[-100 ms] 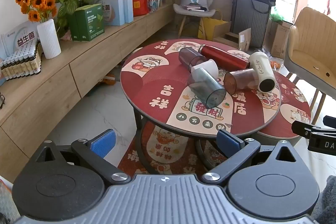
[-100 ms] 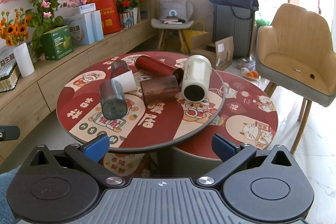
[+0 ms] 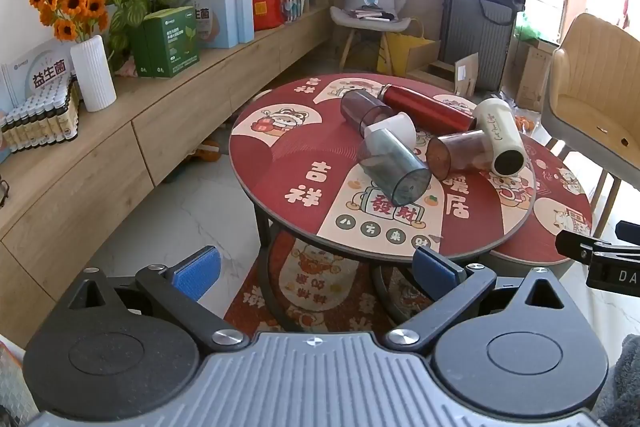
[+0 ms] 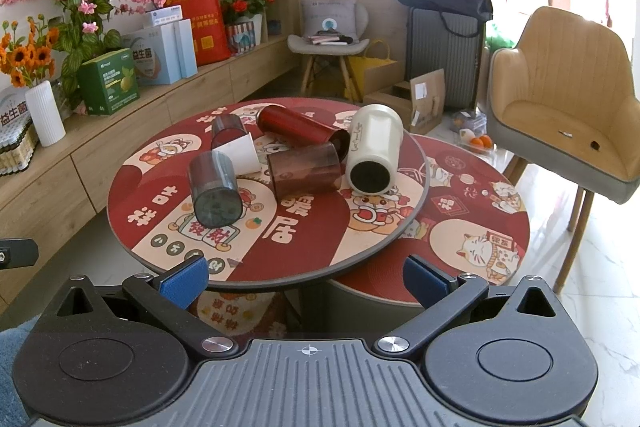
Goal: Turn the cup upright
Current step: 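Move the left gripper toward the dark purple translucent cup lying sideways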
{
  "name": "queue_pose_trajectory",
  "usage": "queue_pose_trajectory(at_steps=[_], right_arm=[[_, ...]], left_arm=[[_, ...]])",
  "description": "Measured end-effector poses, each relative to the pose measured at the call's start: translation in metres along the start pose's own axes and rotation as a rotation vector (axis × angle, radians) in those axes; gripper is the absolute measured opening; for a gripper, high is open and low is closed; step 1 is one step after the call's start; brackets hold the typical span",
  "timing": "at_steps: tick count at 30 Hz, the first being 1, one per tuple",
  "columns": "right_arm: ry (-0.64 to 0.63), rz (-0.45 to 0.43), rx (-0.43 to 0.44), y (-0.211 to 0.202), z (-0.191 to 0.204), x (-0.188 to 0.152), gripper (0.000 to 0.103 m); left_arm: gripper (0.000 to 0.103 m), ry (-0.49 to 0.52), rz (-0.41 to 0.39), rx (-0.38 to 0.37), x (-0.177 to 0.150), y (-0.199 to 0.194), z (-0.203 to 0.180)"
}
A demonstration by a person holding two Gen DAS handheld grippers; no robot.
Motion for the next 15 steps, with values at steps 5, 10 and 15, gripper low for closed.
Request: queue_pose_trajectory(at_steps=[5,10,15], right_arm=[[0.0,0.0,0.0,0.001,0.0003,-0.0028,0.103],[0.0,0.0,0.001,0.0012,0.0003,-0.0017,0.103],[0.0,0.002,0.001,0.002,0.0004,-0.0001,0.103]], left_arm=[[0.103,0.002,-0.002,0.0,-0.0003,-0.0006,-0.0002],[0.103,0.005,-0.004,-0.001,-0.0018,-0.0031,-0.0008],[0.103,-0.001,0.005,0.0,-0.0002,0.0003,0.0002]])
Point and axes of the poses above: each gripper's, at about its wrist camera, not at the fingertips, and y roughly the way its jaws point, z to its left, x to its top, the point moved 7 cm from there along y, roughly the way its jaws point, and after that the axes turned 5 degrees about y, right-handed, at the moved point
